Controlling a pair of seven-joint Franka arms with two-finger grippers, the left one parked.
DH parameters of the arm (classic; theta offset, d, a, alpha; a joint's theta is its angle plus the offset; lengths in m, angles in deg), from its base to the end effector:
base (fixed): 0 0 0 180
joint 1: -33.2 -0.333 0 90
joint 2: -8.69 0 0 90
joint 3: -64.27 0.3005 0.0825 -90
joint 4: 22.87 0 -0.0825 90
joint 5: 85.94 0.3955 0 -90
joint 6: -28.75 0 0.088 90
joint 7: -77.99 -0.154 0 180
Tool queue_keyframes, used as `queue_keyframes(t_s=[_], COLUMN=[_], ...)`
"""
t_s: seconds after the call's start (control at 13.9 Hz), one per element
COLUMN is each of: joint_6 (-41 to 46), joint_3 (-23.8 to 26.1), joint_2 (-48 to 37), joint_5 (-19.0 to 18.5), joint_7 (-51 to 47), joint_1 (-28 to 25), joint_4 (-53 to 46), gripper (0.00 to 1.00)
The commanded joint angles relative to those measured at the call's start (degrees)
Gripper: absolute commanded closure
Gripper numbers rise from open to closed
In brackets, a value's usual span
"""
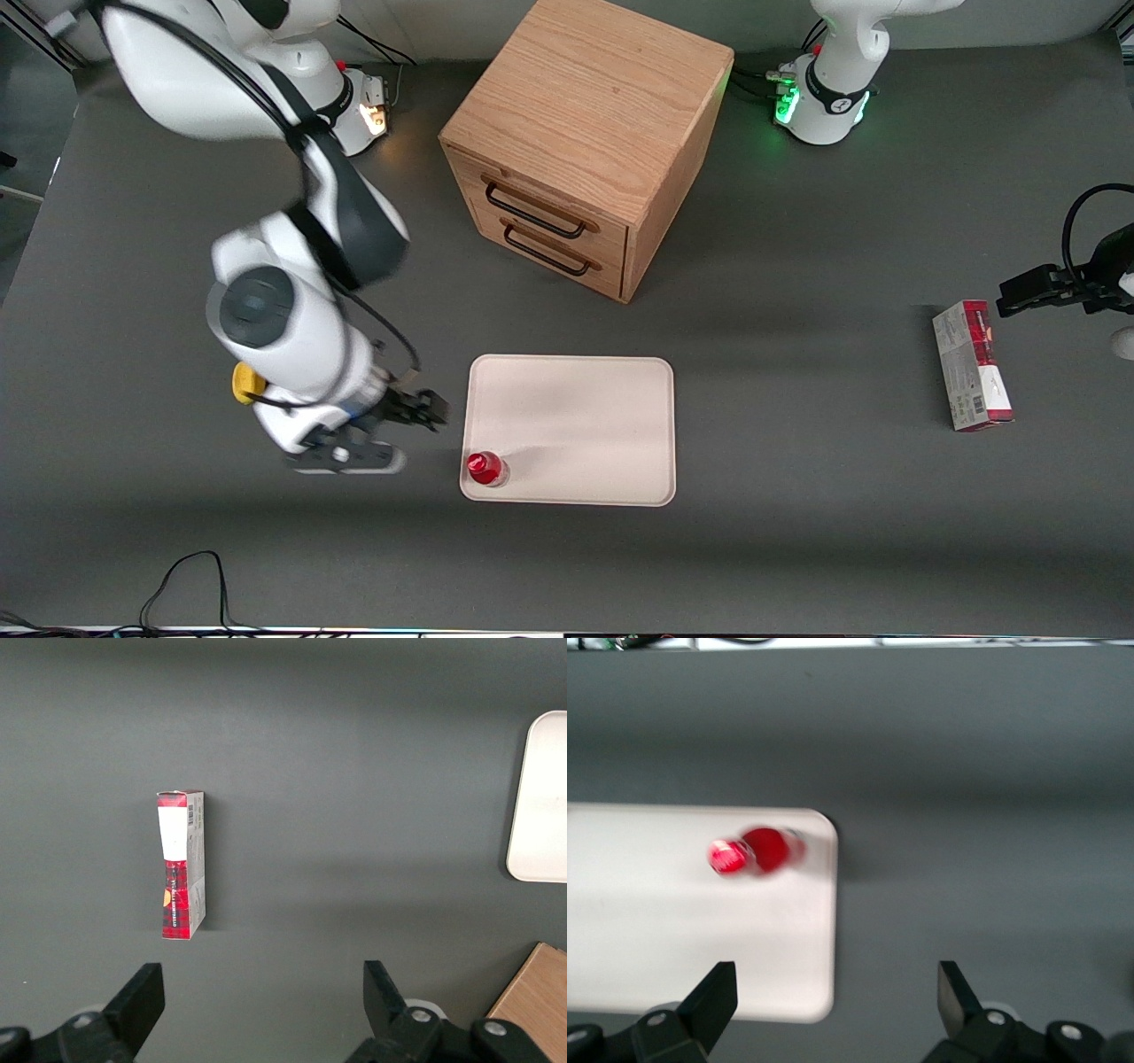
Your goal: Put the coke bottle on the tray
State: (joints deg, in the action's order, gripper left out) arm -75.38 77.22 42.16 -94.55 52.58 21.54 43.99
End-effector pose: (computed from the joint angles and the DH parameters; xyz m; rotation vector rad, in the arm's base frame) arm 0.6907 0.2554 0.4077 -3.1276 0.0381 -0.1287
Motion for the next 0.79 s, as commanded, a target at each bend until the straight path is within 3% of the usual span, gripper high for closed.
queue_keyframes(t_s=[0.0, 0.14, 0.29, 0.43, 0.72], joint_6=[2.1, 2.4, 2.4, 2.4, 3.3], joint_3=[-5.5, -5.7, -8.2, -11.5, -11.7], joint_2=[-17.2, -28.4, -36.1, -40.2, -41.3], joint_5=[8.3, 10.4, 10.5, 10.5, 10.4], joint_7=[8.2, 15.4, 21.2, 21.3, 20.8], joint_1=[3.3, 9.3, 11.8, 11.8, 12.2], joint_4=[16.8, 28.4, 36.3, 39.3, 39.6], gripper=[0.00, 0.00, 0.00, 0.00, 0.00])
